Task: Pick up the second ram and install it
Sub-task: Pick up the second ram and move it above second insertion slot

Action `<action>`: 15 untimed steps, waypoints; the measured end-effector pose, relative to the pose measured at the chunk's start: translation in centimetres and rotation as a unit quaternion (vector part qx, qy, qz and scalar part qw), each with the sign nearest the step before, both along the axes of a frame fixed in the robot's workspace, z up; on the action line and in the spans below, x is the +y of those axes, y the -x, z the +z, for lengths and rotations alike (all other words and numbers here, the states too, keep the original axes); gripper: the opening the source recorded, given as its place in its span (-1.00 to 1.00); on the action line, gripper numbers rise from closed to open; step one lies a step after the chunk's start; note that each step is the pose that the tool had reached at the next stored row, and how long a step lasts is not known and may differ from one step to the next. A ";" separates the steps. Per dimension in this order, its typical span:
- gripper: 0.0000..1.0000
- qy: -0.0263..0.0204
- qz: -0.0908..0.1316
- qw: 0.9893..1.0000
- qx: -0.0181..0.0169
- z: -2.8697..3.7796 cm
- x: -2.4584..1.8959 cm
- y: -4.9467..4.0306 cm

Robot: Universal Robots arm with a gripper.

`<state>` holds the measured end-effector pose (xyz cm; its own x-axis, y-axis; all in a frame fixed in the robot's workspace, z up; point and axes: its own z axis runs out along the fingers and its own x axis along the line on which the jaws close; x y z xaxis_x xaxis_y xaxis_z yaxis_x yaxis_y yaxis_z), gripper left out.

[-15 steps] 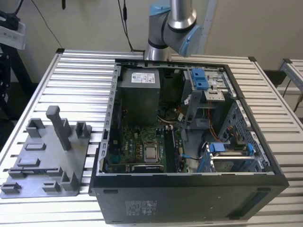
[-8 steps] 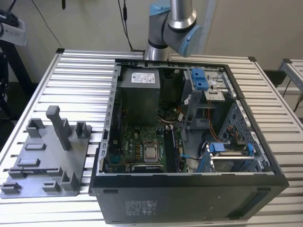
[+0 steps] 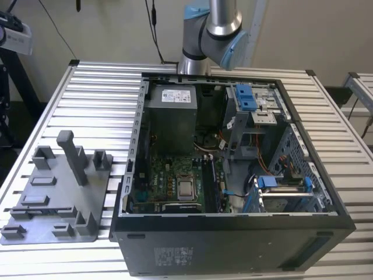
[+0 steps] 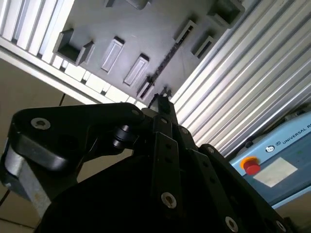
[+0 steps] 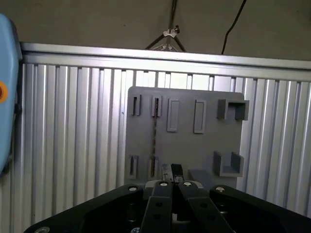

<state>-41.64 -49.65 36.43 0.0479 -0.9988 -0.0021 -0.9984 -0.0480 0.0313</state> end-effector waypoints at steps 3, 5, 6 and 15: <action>-0.79 0.000 0.000 1.000 0.000 0.00 -0.01 -0.01; -0.76 0.000 0.000 1.000 0.000 0.00 0.00 -0.01; -0.65 0.000 0.000 1.000 0.000 0.00 0.00 0.00; -0.04 -0.001 0.000 1.000 0.000 0.00 -0.01 -0.01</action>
<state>-41.64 -49.65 36.44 0.0480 -0.9988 -0.0046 -0.9984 -0.0481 0.0312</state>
